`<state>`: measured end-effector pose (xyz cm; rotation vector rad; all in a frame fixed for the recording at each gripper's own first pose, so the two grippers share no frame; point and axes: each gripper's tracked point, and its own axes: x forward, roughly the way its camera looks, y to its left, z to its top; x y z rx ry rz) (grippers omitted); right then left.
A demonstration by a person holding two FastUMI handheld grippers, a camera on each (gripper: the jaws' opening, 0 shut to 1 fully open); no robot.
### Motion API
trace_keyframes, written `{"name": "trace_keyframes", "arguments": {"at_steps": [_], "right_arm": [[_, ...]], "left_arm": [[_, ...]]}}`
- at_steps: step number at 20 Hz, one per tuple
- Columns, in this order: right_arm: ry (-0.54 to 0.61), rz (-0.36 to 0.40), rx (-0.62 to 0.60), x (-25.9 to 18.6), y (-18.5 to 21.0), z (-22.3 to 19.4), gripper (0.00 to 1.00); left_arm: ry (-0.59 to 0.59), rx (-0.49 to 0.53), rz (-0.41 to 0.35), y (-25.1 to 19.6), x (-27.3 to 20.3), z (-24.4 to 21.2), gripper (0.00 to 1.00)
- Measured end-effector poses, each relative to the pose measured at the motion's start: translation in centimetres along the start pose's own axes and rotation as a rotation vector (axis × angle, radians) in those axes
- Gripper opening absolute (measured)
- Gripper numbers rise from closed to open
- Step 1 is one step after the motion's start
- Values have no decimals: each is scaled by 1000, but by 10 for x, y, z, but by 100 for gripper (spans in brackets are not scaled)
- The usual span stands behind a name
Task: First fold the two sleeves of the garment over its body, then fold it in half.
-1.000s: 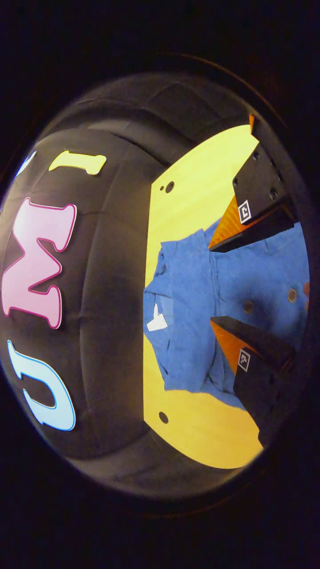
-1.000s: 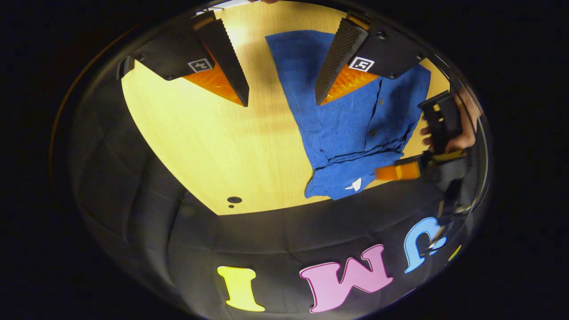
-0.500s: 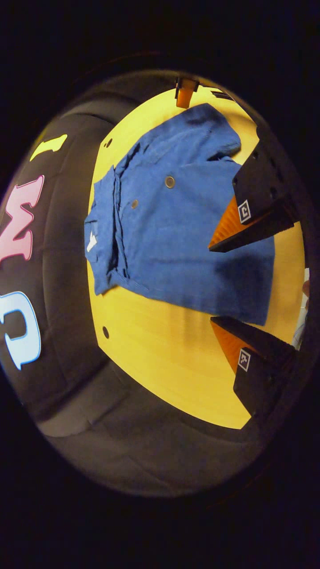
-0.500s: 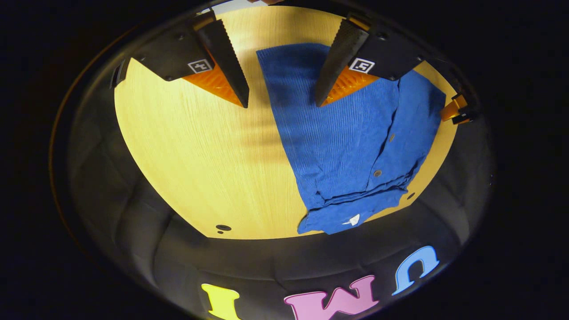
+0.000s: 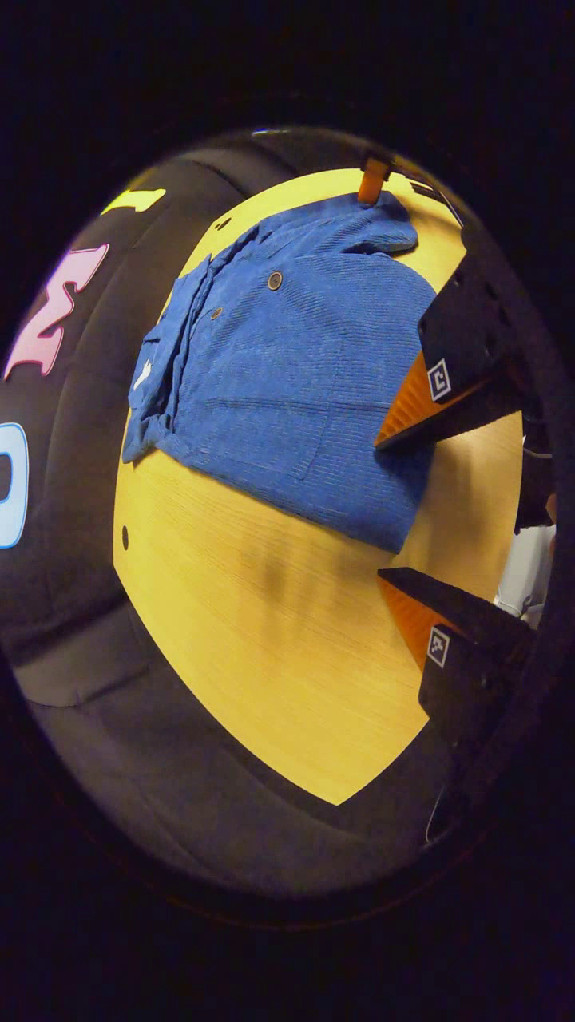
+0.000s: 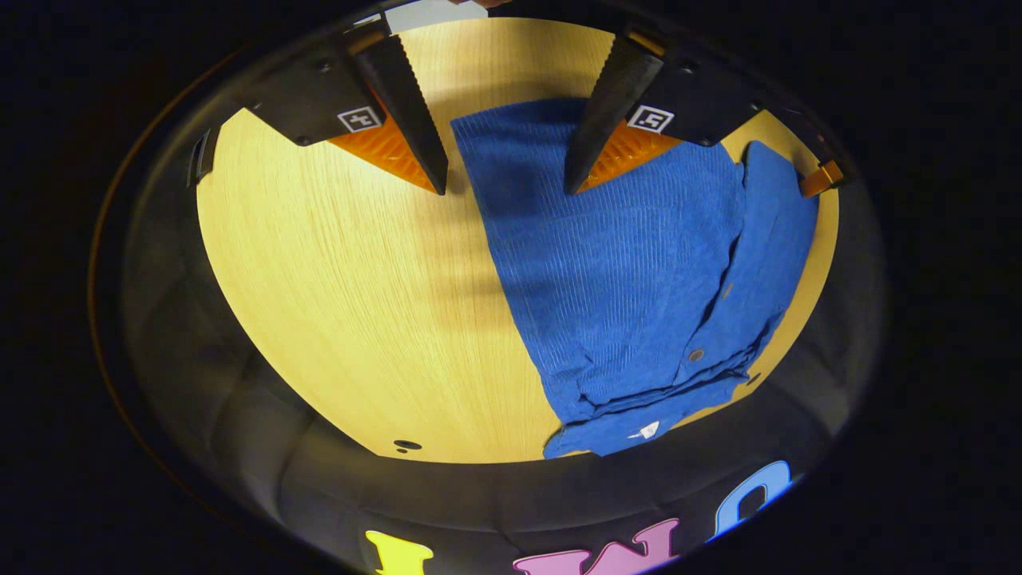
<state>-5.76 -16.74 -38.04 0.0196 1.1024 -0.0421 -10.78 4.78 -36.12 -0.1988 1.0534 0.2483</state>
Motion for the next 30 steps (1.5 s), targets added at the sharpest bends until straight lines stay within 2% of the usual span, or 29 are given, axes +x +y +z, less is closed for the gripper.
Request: {"name": "trace_keyframes", "arguments": {"at_steps": [2, 3, 4, 5, 6, 7, 9, 10, 11, 12, 13, 14, 15, 16, 19, 21, 24, 30], "right_arm": [[-12, -6, 6, 3, -1, 2, 92], [-6, -9, 1, 2, 0, 0, 96], [-7, -10, -8, 3, 1, 2, 92], [5, -13, -23, 2, 1, 0, 96], [4, -10, -36, 3, 1, 0, 92], [13, 2, -40, 2, 5, 0, 92], [19, 2, -46, 3, 12, 2, 67], [17, 29, -47, 5, 17, 2, 55], [26, 38, -31, 9, 21, 1, 54], [16, 34, -17, 7, 23, 6, 7], [22, 49, -16, 7, 25, 5, 11], [16, 68, -24, 8, 29, 6, 3], [20, 103, -36, 8, 34, 8, 3], [29, 127, -34, 8, 36, 6, 2], [42, 150, 29, 6, 38, 12, 2], [18, 171, 73, 0, 46, 25, 2], [-44, 196, 99, -13, 57, 62, 1], [-186, 242, 42, -22, 80, 164, 1]], "left_arm": [[1, 35, -15, -4, -1, -2, 84], [3, 54, -20, -7, -1, -2, 83], [3, 66, -32, -10, 0, -1, 88], [7, 69, -33, -13, 0, 0, 81], [12, 64, -29, -14, 0, 1, 71], [14, 49, -41, -17, 0, 2, 71], [11, 27, -53, -23, 1, 2, 52], [12, 15, -65, -26, -2, 1, 37], [12, 0, -72, -29, 0, 0, 23], [9, -9, -82, -31, 1, 1, 6], [8, -6, -125, -39, 0, 2, 7], [11, -7, -149, -43, -1, 3, 7], [14, -21, -154, -43, 2, 3, 7], [17, -13, -174, -45, 2, 5, 0], [28, -25, -195, -48, -2, 11, 0], [-7, -47, -229, -54, -17, 31, 0], [-67, -18, -278, -67, -34, 71, 0], [-147, 57, -317, -85, -40, 149, 0]]}}
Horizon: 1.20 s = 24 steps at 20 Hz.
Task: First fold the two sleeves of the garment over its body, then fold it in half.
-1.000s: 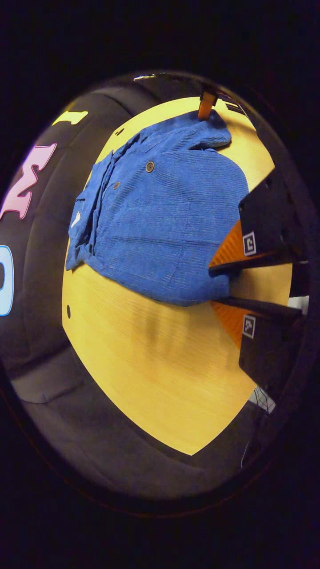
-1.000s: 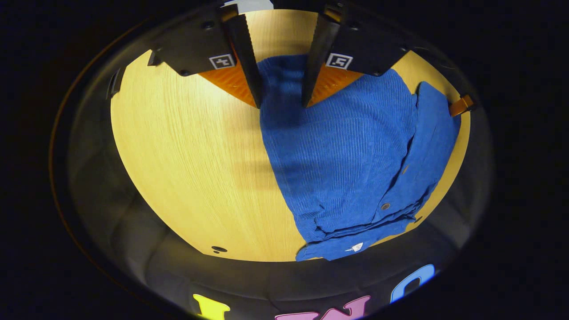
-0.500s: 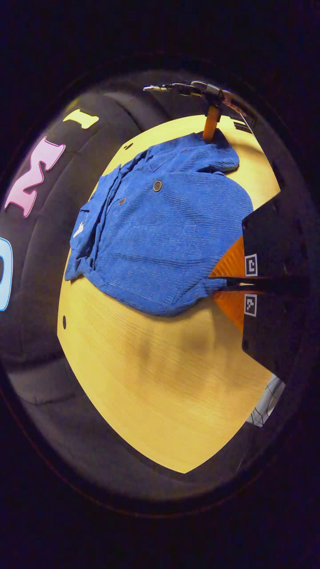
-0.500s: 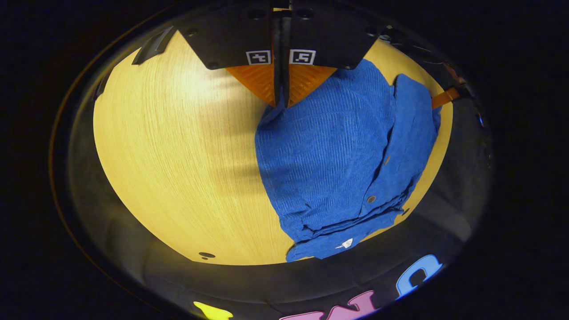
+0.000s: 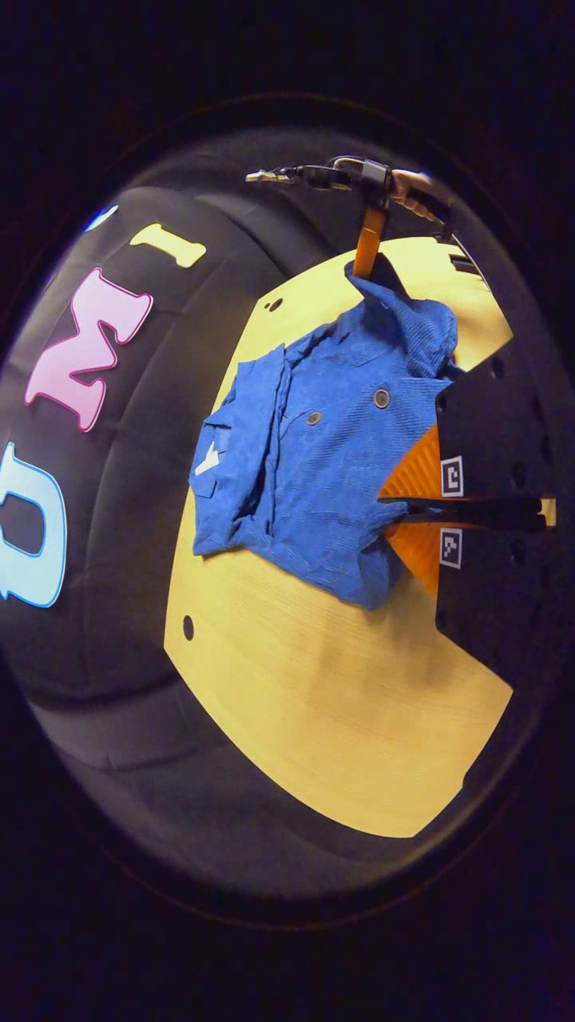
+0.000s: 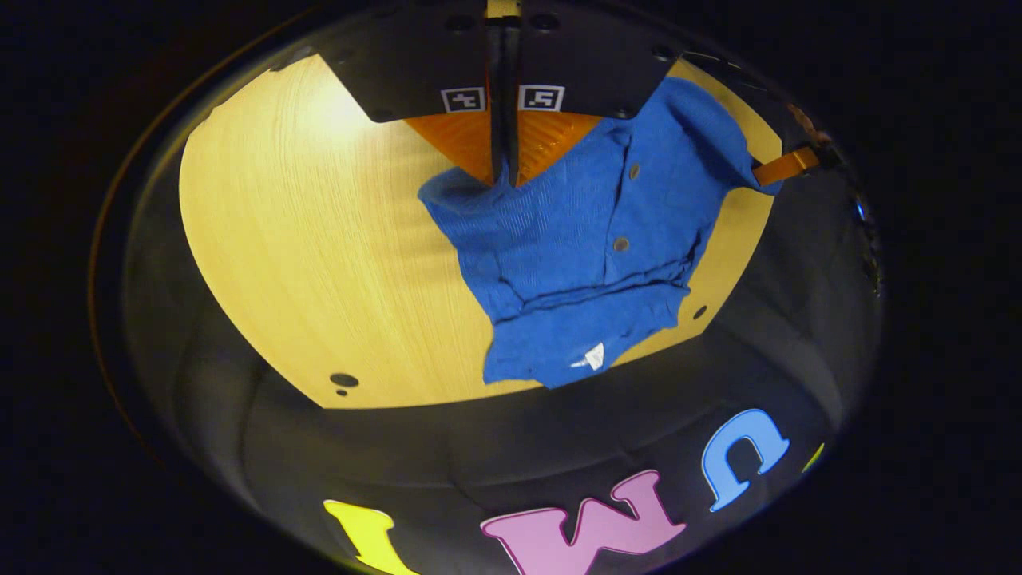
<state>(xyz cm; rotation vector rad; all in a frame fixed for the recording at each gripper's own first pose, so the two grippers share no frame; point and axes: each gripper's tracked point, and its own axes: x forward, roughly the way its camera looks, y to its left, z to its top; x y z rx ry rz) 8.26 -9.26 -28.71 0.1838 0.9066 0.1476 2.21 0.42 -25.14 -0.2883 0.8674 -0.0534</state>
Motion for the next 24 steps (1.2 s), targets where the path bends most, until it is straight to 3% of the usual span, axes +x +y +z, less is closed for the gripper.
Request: {"name": "trace_keyframes", "arguments": {"at_steps": [8, 14, 19, 20, 21, 24], "right_arm": [[-170, 64, -86, 50, 35, 148, 1], [-356, 46, -102, 122, 40, 274, 0], [-434, -46, -148, 205, 14, 302, 1], [-427, -62, -166, 222, 10, 297, 8], [-408, -84, -185, 233, 3, 290, 16], [-374, -130, -240, 244, -5, 274, 99]], "left_arm": [[-191, 137, -8, -6, 43, 159, 0], [-431, 190, 27, 11, 120, 296, 0], [-574, 169, 73, 39, 204, 353, 0], [-566, 176, 83, 43, 221, 351, 0], [-540, 179, 77, 43, 234, 343, 7], [-475, 186, 153, 51, 257, 326, 81]]}}
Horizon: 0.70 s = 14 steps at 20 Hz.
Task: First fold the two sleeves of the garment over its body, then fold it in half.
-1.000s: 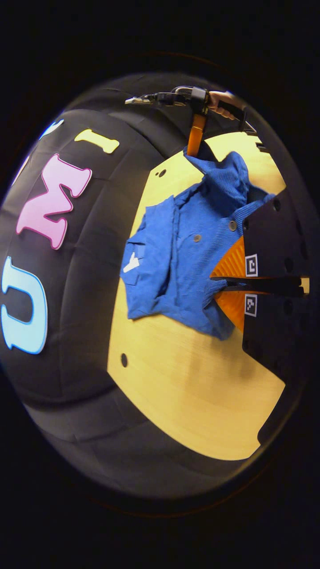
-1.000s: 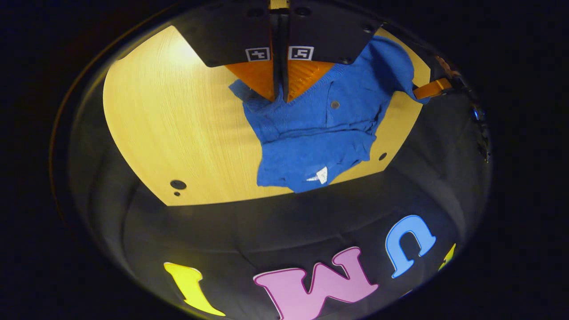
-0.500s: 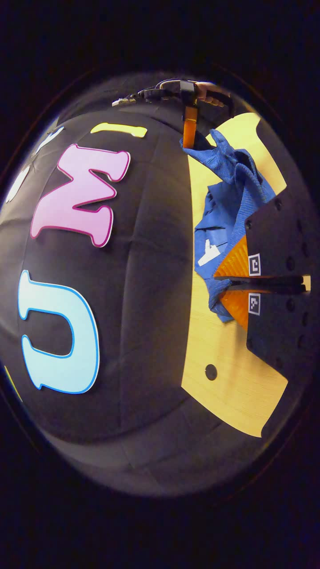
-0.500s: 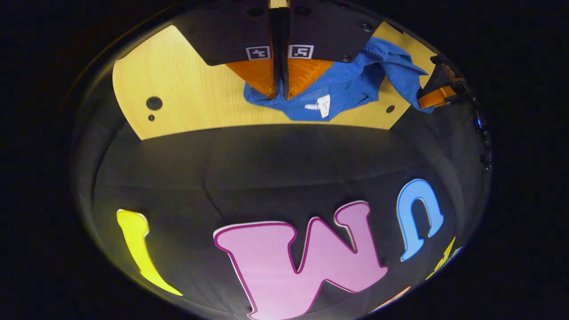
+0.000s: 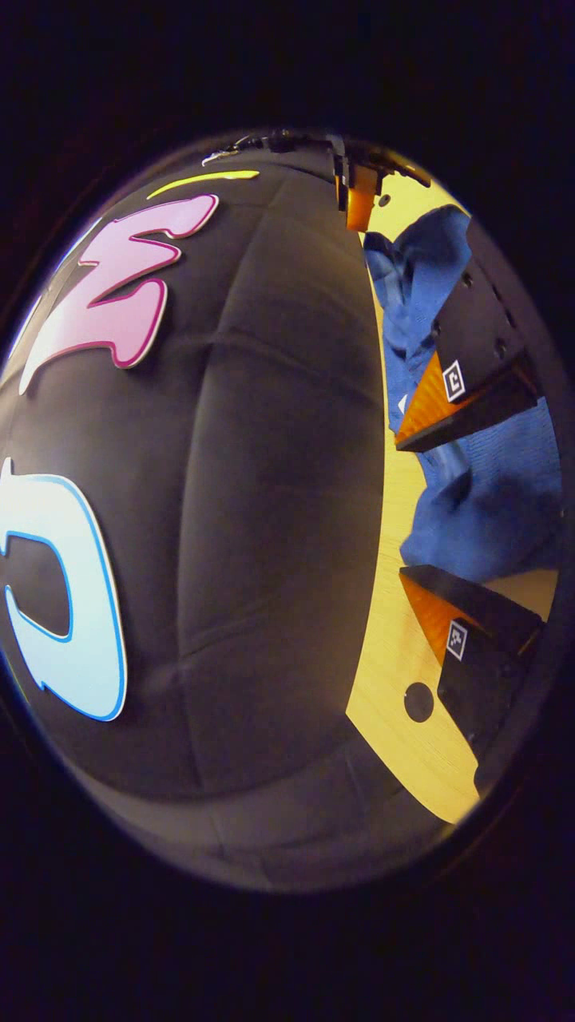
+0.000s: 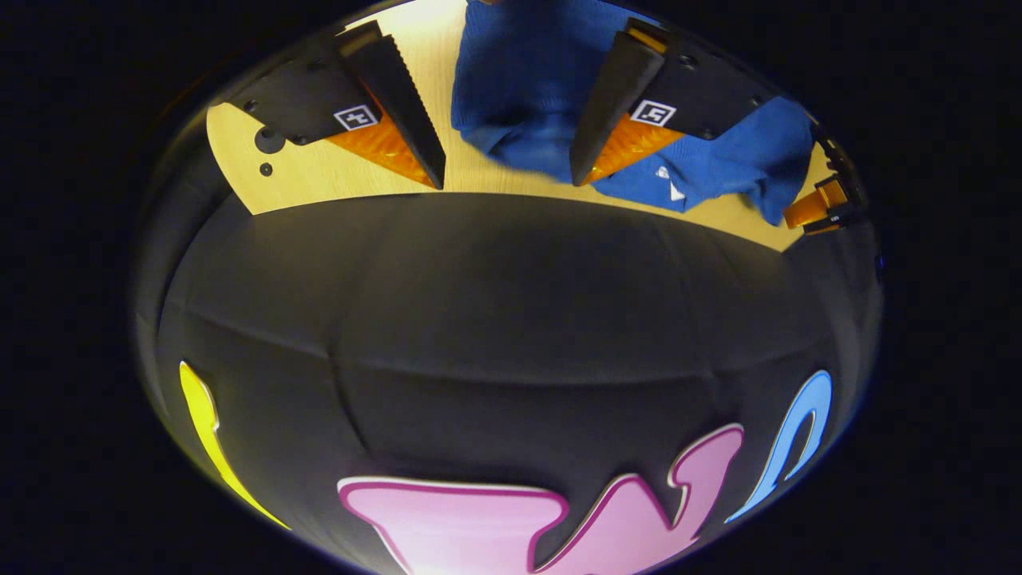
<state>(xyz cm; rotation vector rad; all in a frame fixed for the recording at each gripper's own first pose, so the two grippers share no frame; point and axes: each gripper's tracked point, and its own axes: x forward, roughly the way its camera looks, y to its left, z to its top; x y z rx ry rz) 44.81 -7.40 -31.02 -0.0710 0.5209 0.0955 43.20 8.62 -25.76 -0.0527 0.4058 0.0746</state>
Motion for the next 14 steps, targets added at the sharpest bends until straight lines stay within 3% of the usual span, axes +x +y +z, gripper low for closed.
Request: {"name": "trace_keyframes", "arguments": {"at_steps": [4, 7, 14], "right_arm": [[-46, 11, 30, -22, 3, 12, 98], [-102, -4, 42, -55, 4, 27, 98], [-214, -45, -22, -172, 13, 54, 98]], "left_arm": [[13, -47, -21, -18, -29, 13, 83], [-66, -61, -41, -28, -66, 47, 83], [-199, -124, -80, -49, -202, 77, 83]]}}
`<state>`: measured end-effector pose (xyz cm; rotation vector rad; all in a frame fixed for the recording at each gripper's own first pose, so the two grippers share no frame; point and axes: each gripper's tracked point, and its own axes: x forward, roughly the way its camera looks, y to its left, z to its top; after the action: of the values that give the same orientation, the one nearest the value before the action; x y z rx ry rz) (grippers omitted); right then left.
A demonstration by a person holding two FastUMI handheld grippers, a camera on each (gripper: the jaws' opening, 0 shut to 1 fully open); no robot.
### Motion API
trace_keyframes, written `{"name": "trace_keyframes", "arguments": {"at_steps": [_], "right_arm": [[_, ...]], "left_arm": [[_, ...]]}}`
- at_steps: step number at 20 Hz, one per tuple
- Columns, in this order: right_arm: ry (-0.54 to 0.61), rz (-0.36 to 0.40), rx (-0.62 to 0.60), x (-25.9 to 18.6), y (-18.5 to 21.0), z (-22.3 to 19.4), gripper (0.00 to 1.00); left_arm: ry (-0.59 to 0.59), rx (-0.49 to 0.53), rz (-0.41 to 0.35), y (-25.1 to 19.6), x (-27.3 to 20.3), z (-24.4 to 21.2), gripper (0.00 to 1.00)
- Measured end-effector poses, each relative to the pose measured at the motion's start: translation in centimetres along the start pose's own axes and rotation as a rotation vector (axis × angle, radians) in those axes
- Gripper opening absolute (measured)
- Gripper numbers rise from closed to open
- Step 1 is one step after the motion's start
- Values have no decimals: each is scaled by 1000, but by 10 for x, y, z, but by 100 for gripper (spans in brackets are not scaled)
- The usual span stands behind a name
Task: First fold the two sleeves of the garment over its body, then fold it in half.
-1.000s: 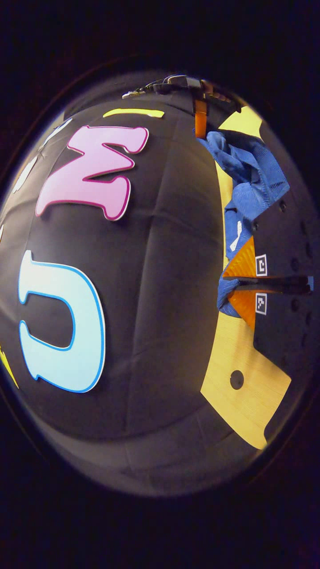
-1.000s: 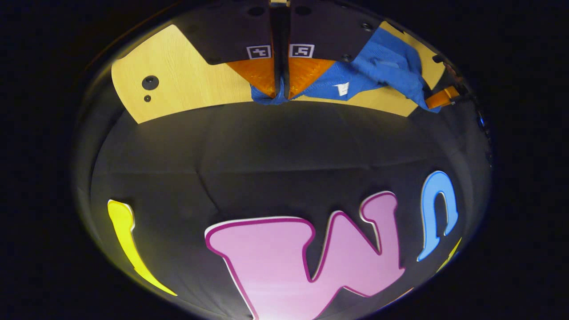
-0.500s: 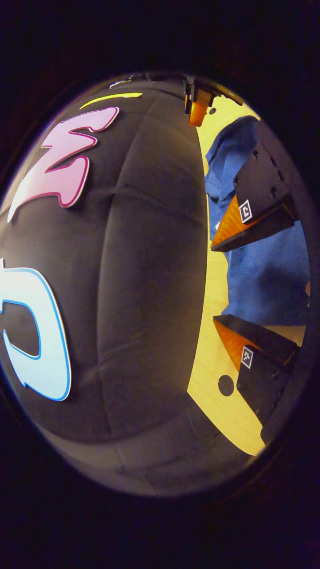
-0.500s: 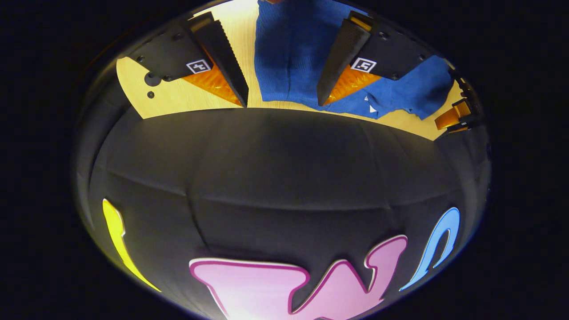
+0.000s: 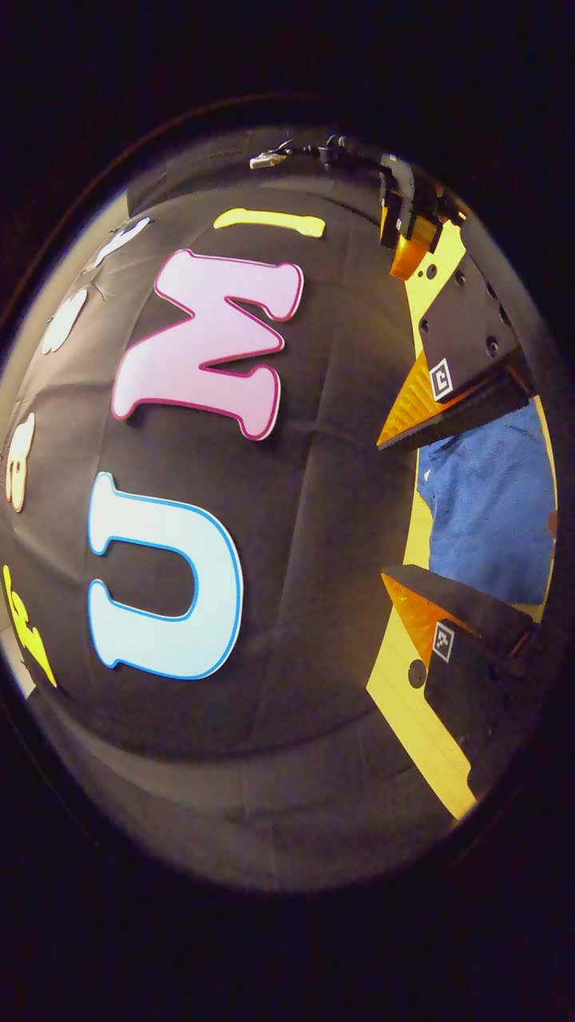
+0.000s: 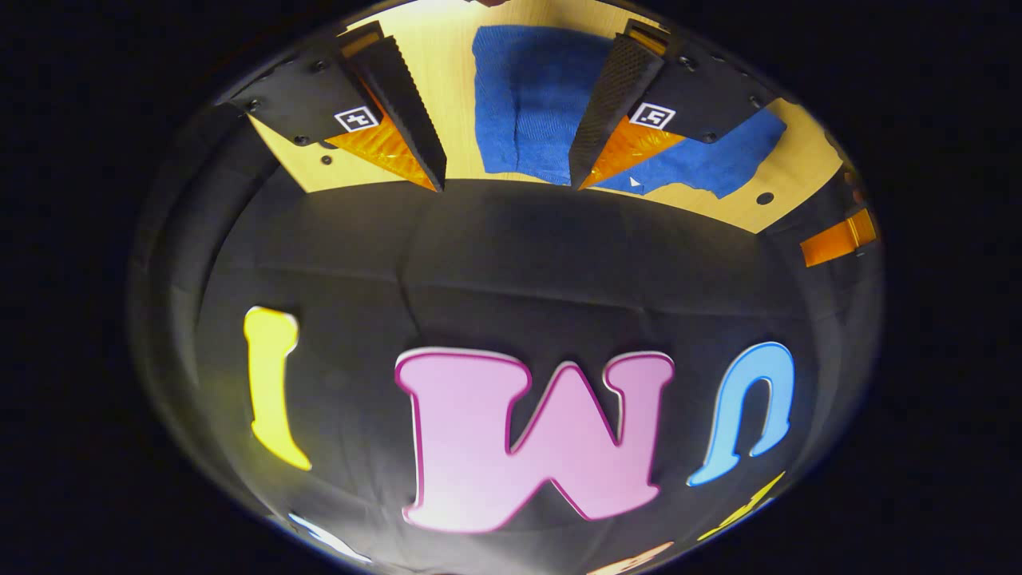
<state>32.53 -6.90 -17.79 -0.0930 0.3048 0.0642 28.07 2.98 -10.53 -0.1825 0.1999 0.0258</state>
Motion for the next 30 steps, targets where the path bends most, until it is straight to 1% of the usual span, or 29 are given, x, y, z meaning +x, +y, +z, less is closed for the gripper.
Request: {"name": "trace_keyframes", "arguments": {"at_steps": [2, 3, 4, 5, 6, 8, 9, 11, 12, 13, 16, 17, 18, 19, 20, 21, 22, 23, 24, 27, 29, 30], "right_arm": [[-57, 1, 11, -44, 8, 21, 97], [-78, 4, 29, -68, 12, 30, 92], [-96, 16, 43, -92, 18, 40, 92], [-114, 19, 57, -117, 23, 48, 92], [-145, 21, 59, -134, 25, 57, 97], [-192, 16, 56, -179, 30, 71, 96], [-211, 25, 55, -198, 37, 75, 96], [-247, 45, 23, -240, 48, 81, 96], [-251, 58, 4, -260, 51, 77, 96], [-260, 79, -7, -279, 57, 75, 96], [-269, 143, -33, -323, 72, 64, 96], [-267, 162, -55, -333, 72, 56, 91], [-256, 182, -84, -341, 75, 49, 92], [-237, 190, -106, -347, 73, 40, 92], [-214, 202, -108, -353, 73, 32, 98], [-198, 218, -94, -380, 86, 39, 98], [-183, 231, -73, -385, 87, 34, 98], [-178, 241, -55, -389, 90, 33, 94], [-174, 246, -50, -391, 93, 33, 98], [-164, 284, -69, -394, 107, 31, 98], [-181, 290, -76, -399, 110, 36, 98], [-193, 295, -64, -403, 111, 39, 94]], "left_arm": [[-76, -11, -10, -5, -44, 18, 82], [-115, -5, -9, -7, -67, 29, 82], [-142, 5, -10, -9, -98, 36, 80], [-158, 23, -14, -13, -121, 40, 80], [-169, 48, -21, -15, -141, 44, 80], [-182, 92, -27, -19, -185, 52, 80], [-192, 93, -22, -22, -208, 55, 80], [-211, 57, -13, -27, -249, 58, 81], [-223, 20, 5, -24, -269, 57, 81], [-233, -16, 1, -35, -282, 56, 80], [-326, -105, 27, -38, -326, 56, 81], [-355, -105, 25, -40, -341, 57, 80], [-363, -87, 36, -41, -354, 53, 81], [-358, -62, 49, -42, -364, 47, 81], [-341, -41, 54, -47, -369, 39, 82], [-326, -36, 53, -52, -376, 32, 82], [-317, -38, 46, -59, -382, 28, 81], [-316, -42, 48, -63, -388, 26, 81], [-314, -37, 46, -64, -392, 23, 81], [-293, 24, 58, -61, -393, 16, 81], [-286, 34, 50, -63, -395, 16, 81], [-284, 27, 42, -65, -395, 14, 80]]}}
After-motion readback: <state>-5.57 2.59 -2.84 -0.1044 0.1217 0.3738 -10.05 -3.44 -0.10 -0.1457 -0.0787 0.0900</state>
